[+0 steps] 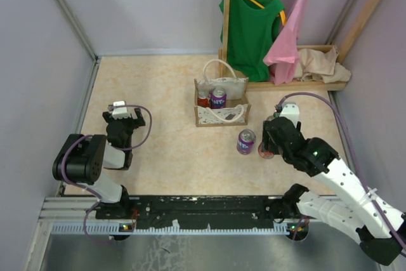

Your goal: Take the beverage out of the canvas bag

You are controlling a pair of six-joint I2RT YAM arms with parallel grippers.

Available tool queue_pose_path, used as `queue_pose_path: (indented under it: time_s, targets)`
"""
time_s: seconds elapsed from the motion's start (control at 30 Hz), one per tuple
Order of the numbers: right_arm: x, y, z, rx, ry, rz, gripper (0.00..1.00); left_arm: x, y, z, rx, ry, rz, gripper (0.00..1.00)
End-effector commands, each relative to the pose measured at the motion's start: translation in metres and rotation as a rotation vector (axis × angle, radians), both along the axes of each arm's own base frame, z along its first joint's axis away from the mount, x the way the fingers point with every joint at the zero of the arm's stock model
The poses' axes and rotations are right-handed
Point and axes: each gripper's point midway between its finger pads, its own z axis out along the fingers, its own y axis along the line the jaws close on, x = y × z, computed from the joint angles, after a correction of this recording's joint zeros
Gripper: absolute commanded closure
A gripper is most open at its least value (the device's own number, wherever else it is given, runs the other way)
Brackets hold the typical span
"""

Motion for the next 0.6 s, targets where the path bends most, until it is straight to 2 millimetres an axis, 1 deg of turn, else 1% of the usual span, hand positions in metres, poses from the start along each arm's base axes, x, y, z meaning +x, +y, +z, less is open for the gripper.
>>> queue_pose_path:
  time_s: [0.0, 0.07, 0.17, 0.27, 0.4, 0.57]
  targets:
    - [0.019, 0.015, 0.014, 0.096, -0.097, -0.046, 1.00, -0.001, 0.000, 0.001, 0.005, -0.006, 0.002, 0.00]
    - [0.020, 0.017, 0.008, 0.101, -0.100, -0.049, 1.00, -0.001, 0.000, 0.000, 0.005, -0.005, 0.002, 0.00]
    - [0.023, 0.016, -0.008, 0.080, -0.105, -0.070, 1.00, -0.001, 0.000, 0.000, 0.005, -0.005, 0.002, 0.00]
    - [0.029, 0.013, -0.018, 0.054, -0.117, -0.095, 1.00, -0.001, 0.001, 0.000, 0.004, -0.004, 0.003, 0.00]
    - [0.034, 0.007, -0.023, -0.002, -0.129, -0.124, 1.00, -0.001, 0.001, 0.000, 0.005, -0.004, 0.003, 0.00]
    - [0.036, 0.006, -0.026, -0.023, -0.132, -0.129, 1.00, -0.001, 0.000, 0.000, 0.005, -0.004, 0.002, 0.00]
